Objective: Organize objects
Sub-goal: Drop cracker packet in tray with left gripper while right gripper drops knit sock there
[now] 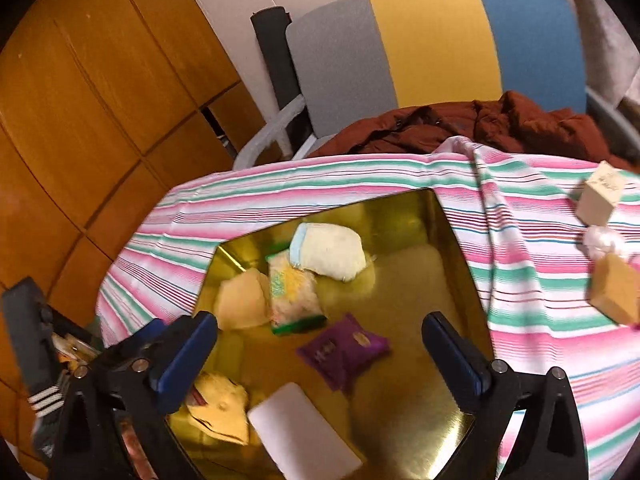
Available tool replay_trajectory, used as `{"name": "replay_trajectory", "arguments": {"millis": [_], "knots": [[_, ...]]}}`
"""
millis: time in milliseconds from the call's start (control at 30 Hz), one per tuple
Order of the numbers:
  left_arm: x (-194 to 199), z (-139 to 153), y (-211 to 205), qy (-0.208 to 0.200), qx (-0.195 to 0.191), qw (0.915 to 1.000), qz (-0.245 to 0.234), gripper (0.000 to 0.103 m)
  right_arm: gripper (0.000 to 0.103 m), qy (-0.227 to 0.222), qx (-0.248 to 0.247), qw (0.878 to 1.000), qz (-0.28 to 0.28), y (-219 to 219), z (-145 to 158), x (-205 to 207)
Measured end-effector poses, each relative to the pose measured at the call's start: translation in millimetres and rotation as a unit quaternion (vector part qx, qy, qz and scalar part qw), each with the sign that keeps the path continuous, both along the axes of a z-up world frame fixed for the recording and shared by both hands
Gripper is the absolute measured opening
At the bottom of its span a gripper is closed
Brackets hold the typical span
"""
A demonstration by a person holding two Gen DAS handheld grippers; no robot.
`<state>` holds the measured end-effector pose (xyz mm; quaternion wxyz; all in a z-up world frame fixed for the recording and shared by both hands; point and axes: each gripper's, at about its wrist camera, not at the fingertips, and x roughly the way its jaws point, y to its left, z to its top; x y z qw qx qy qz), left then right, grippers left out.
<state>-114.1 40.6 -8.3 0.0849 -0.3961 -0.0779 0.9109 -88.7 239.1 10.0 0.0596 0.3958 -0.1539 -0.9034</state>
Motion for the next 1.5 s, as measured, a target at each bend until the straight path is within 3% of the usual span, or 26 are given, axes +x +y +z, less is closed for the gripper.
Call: {"name": "replay_trajectory", "arguments": {"millis": [300,1000,1333,1500], "knots": [[37.1,14.6,14.0,0.022,-0.016,0.9994,-0.021,0.065,0.103,0.042,0.068,0.997,-0.017,-8.2,12.6,41.6],[83.6,10.6,66.4,0.015,-0.044,0.9945,-0.093,0.065,0.103,0.051,0.064,0.992,-0.098,39.9,9.0,95.6],[80.9,-1.3,74.2,-0.007,-0.023,0.9932,-0.114,0.065,0.103,0.041,0.053,0.987,-0.145,71.9,-7.5,102.7],[76.0,-1.4,82.2,-0.011,-0.034,0.9921,-0.12,0.065,0.103,0.024,0.043,0.985,-0.168,92.4,-19.8,108.2]]}}
